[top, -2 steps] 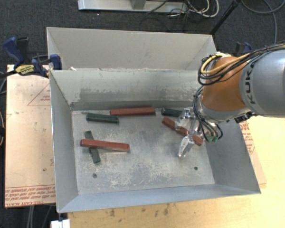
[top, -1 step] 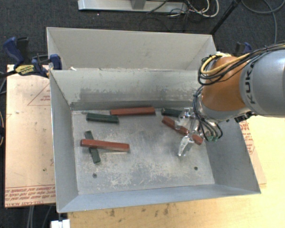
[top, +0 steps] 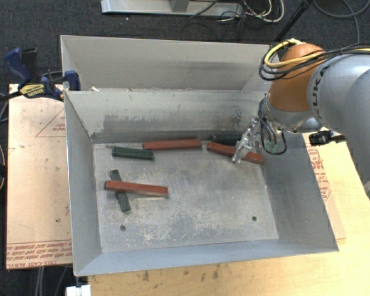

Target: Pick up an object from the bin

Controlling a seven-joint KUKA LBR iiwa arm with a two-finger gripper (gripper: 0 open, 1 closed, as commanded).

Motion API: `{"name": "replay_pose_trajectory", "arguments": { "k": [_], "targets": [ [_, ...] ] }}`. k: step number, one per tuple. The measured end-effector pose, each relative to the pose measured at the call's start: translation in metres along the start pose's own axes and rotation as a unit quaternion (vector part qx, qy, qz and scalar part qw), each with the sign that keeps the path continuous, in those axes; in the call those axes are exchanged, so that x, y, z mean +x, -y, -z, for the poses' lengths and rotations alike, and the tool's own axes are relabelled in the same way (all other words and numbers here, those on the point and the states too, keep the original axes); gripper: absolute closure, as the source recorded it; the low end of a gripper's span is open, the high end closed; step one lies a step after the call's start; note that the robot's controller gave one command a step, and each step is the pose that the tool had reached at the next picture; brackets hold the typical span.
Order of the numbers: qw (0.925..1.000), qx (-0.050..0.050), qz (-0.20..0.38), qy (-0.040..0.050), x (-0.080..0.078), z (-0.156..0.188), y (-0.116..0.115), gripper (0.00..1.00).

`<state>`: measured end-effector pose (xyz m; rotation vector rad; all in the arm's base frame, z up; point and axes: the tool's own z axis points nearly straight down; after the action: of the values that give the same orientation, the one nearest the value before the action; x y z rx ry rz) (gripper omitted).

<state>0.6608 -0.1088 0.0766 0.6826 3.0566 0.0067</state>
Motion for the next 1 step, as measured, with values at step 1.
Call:
{"name": "replay_pose_trajectory", "arguments": {
  "k": [1],
  "targets": [
    [1.0000,0.000,0.000,0.0000,0.0000,0.0000,0.0000,1.00]
  ]
}}
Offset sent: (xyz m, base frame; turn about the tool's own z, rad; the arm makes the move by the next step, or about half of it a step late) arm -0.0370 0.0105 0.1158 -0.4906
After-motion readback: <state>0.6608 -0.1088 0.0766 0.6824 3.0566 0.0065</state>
